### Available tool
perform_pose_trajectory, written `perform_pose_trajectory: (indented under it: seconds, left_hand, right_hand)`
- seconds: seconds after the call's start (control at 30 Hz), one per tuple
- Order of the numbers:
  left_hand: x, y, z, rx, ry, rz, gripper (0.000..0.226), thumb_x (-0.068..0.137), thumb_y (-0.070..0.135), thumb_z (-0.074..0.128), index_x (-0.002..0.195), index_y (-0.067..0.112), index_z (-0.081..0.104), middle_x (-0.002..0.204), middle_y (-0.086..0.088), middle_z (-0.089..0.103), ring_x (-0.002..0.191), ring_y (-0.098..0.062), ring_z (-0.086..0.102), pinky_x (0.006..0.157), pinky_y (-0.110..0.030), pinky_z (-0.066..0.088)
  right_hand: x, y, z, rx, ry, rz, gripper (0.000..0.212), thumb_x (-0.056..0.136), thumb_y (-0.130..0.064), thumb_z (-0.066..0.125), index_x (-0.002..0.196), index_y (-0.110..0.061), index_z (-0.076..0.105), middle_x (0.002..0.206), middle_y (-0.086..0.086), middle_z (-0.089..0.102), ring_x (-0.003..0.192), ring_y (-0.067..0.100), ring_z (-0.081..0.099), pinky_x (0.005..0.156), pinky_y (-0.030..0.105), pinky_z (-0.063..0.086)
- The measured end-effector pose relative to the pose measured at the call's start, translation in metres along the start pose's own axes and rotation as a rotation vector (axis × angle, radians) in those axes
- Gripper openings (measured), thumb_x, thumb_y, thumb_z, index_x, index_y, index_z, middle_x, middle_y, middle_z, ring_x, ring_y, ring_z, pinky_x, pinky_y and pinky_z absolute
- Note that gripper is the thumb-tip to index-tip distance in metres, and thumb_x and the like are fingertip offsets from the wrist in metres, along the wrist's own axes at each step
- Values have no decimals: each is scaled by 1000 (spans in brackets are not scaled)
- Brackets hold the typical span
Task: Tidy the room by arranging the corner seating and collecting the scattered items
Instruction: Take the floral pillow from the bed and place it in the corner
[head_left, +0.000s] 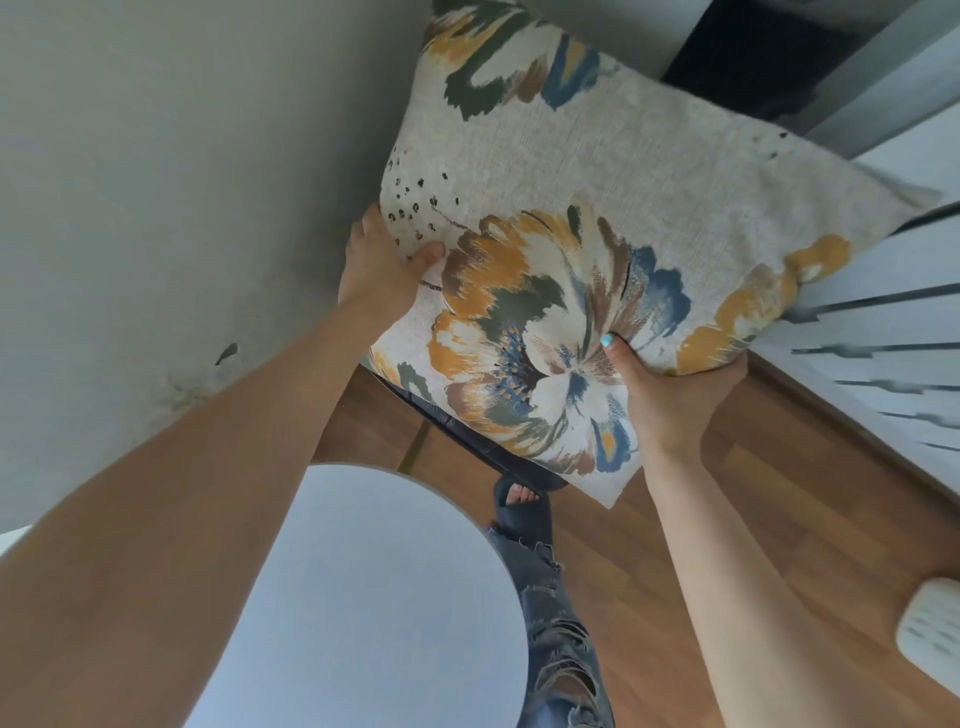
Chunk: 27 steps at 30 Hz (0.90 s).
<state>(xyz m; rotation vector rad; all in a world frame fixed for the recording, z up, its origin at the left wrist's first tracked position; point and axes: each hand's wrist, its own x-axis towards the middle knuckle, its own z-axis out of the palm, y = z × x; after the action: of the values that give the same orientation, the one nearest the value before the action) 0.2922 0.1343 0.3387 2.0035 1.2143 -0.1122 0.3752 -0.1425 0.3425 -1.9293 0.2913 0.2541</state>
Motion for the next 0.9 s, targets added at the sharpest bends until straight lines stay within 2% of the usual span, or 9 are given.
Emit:
perform_pose_trajectory:
  seconds: [0.17,0.33,0.47,0.57,0.63,0.7,0.77,0.83,0.9]
  left_hand:
    - [-7,-3,5,57,-18,24,83,89,46,59,151,12,14,153,-10,25,141,-29,23,113,-49,29]
    - [-18,-8,7,116,-62,51,90,91,42,58,153,11,0,161,-6,5,147,-25,7,117,-43,17]
    - [-22,-10,1,164,-89,80,84,93,42,56,153,10,7,160,-7,12,146,-25,13,117,-44,21]
    - [-36,-7,-6,226,-138,114,77,94,40,54,152,11,13,158,-8,16,145,-27,17,116,-44,23]
    - [-49,-4,-12,263,-187,129,74,95,39,53,152,12,14,158,-7,17,145,-26,17,117,-42,22]
    - [-63,0,-22,301,-250,155,68,97,38,50,151,13,18,157,-7,22,143,-25,24,115,-38,24]
    - [-80,6,-36,346,-315,169,64,97,39,49,150,15,22,155,-5,27,141,-25,30,113,-38,28]
    - [-95,11,-50,385,-372,174,59,97,39,48,148,18,27,153,-2,32,138,-23,34,112,-39,31]
    - [-113,19,-68,424,-396,190,55,96,41,49,145,21,33,149,1,38,133,-21,41,108,-39,36]
  right_hand:
    - [0,1,-2,-44,-18,73,131,40,-48,92,144,-10,21,133,4,43,119,12,51,101,28,47]
    - [6,3,0,-153,-15,102,127,48,-43,94,145,-7,20,125,0,37,116,15,45,105,31,42]
    - [4,-1,-3,-286,-37,151,130,49,-50,91,146,-6,16,138,13,36,128,27,40,109,44,40]
    - [4,-11,-13,-459,-166,273,129,59,-55,86,149,-3,10,148,16,28,137,30,31,111,48,35]
    - [1,-25,-20,-592,-283,333,120,64,-58,81,149,-2,18,149,15,32,136,29,34,108,47,39]
    - [-8,-48,-27,-798,-442,338,97,73,-55,74,147,-7,33,145,11,43,129,28,46,96,37,46]
    - [-19,-77,-33,-985,-576,296,77,84,-48,68,146,-12,40,142,9,49,124,28,52,84,31,44]
    - [-31,-103,-36,-1080,-628,249,72,86,-41,67,143,-7,42,141,11,51,122,29,55,91,35,47]
    - [-46,-126,-37,-1069,-642,182,72,83,-34,69,141,-2,42,138,16,53,120,31,56,98,40,48]
